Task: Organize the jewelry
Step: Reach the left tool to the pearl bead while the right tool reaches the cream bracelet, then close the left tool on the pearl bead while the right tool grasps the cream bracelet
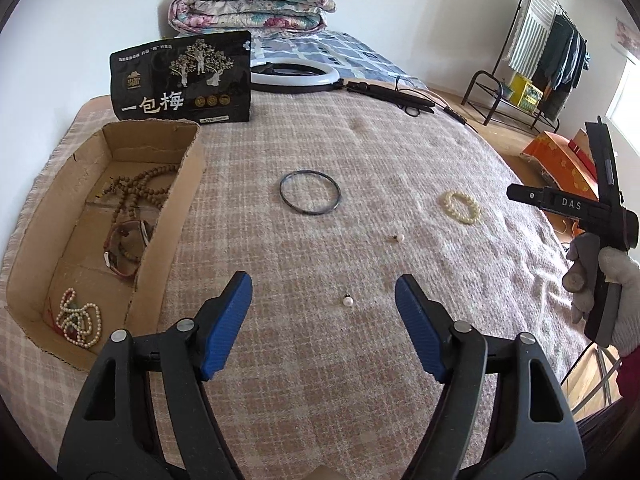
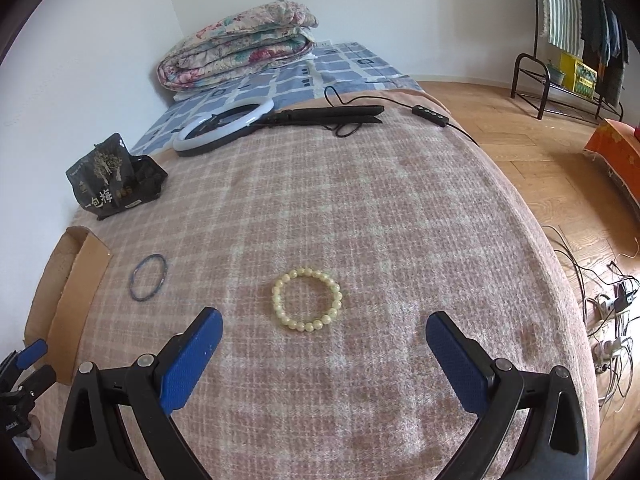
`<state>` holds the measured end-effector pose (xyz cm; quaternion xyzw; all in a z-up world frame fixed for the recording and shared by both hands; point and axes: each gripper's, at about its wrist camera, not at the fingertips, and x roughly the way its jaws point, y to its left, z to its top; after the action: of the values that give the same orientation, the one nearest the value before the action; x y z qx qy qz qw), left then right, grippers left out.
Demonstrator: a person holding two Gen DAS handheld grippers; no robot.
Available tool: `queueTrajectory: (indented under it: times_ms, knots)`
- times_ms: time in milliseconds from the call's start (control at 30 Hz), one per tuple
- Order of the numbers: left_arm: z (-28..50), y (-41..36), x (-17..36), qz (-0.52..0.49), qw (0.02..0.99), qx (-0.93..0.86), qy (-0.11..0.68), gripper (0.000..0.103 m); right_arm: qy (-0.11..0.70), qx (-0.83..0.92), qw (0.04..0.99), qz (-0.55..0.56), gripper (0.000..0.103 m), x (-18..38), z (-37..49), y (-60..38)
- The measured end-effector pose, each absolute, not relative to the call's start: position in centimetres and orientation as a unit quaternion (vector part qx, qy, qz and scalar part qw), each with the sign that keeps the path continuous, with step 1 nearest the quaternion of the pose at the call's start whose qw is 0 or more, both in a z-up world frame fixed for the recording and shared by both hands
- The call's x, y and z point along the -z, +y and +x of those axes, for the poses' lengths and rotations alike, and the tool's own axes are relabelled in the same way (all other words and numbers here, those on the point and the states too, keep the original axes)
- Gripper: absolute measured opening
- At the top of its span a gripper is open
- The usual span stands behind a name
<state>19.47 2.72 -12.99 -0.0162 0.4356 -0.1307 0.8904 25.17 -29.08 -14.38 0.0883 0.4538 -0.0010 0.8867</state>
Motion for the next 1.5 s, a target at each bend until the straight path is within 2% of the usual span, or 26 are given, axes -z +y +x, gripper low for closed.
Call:
queueTrajectory:
  times_ms: [67,133,167,300,433,500,600,700,800,1067,1167,1300,1333,1367,1500]
  knots:
    - [19.4,2.1,13.7,-0.009,0.887,0.137,0.441,0.066,0.457,0.002,0.885,0.09,0.101,15.0,25.5,-29.5]
    - [19.3,1.4,14.7,-0.001,0.881,0.142,0.451,0.053,0.459,0.009,0.884,0.089,0.099,15.6,25.9,-30.0]
    - [19.4,1.1,15.1,0.002,0.879,0.145,0.455,0.051,0.46,0.011,0.883,0.088,0.098,15.9,26.1,-30.3]
    - [19.6,-0.1,16.8,0.025,0.871,0.152,0.466,0.038,0.472,0.009,0.878,0.083,0.085,17.3,27.2,-30.5]
    - [20.1,-0.6,17.8,0.035,0.868,0.151,0.471,0.034,0.481,-0.001,0.874,0.071,0.076,18.5,28.2,-30.1]
    - [20.3,-0.8,18.1,0.037,0.867,0.153,0.474,0.029,0.483,-0.003,0.873,0.063,0.071,18.9,28.6,-29.9]
    - [20.7,-1.2,18.7,0.041,0.864,0.152,0.479,0.029,0.488,-0.008,0.871,0.06,0.064,19.5,29.2,-29.8]
    - [21.0,-1.5,19.2,0.043,0.86,0.152,0.485,0.028,0.488,-0.013,0.87,0.066,0.06,19.9,29.6,-29.8]
    - [21.2,-1.7,19.6,0.047,0.857,0.154,0.49,0.021,0.489,-0.023,0.869,0.07,0.056,20.2,29.9,-29.6]
    - [21.3,-1.8,20.1,0.047,0.854,0.153,0.494,0.02,0.496,-0.024,0.867,0.042,0.05,20.8,30.7,-28.6]
    - [21.4,-1.8,20.2,0.052,0.854,0.153,0.494,0.013,0.498,-0.026,0.866,0.039,0.046,21.0,30.9,-28.7]
    - [21.6,-1.5,20.3,0.049,0.855,0.15,0.494,0.006,0.496,-0.029,0.868,0.028,0.032,21.1,30.8,-28.6]
    - [21.6,-1.5,20.2,0.048,0.855,0.15,0.494,0.006,0.495,-0.032,0.868,0.03,0.029,21.1,30.8,-28.6]
    - [21.5,-1.4,20.3,0.048,0.855,0.149,0.493,0.006,0.494,-0.034,0.868,0.033,0.021,21.1,30.7,-28.7]
    - [21.3,-1.5,20.3,0.052,0.857,0.149,0.49,0.005,0.494,-0.039,0.868,0.042,0.007,20.9,30.7,-28.9]
